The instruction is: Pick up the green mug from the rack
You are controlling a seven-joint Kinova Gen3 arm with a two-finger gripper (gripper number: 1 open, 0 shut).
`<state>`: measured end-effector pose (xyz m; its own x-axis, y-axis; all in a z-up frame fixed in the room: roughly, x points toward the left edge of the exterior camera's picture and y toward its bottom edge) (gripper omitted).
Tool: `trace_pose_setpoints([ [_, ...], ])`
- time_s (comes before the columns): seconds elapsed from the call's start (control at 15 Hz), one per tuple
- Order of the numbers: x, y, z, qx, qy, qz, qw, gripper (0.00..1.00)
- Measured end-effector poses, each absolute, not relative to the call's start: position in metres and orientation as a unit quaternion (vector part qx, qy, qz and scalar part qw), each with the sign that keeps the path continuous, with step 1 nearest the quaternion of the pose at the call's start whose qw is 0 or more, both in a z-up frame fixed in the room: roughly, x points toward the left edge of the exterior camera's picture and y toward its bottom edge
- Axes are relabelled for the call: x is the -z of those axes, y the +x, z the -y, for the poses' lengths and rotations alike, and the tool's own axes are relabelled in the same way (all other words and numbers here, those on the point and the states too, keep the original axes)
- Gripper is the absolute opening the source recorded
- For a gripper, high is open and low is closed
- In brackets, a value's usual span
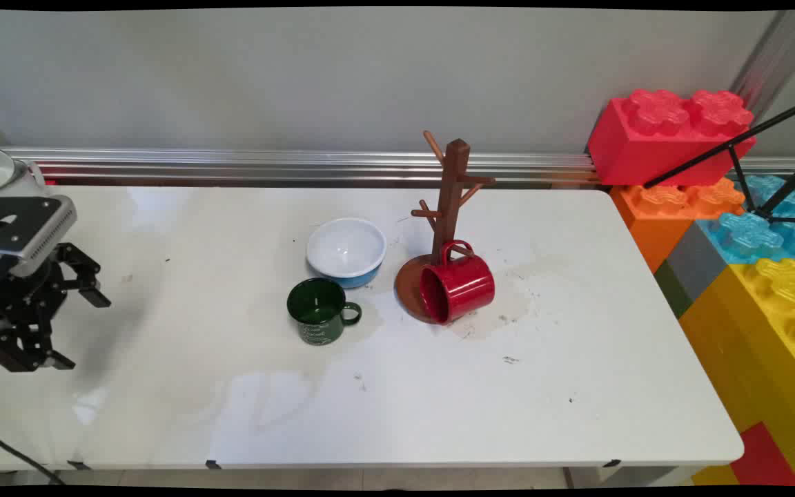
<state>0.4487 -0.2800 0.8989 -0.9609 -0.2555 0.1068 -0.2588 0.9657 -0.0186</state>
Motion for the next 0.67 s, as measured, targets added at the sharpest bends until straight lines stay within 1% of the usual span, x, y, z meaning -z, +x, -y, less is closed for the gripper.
trace_pose_setpoints([
  [0.33,-0.893,0.432,0.294,-0.023,0.113,0.99,0.086,1.0],
  [0.67,-0.893,0.388,0.324,-0.047,0.091,0.986,0.131,1.0],
])
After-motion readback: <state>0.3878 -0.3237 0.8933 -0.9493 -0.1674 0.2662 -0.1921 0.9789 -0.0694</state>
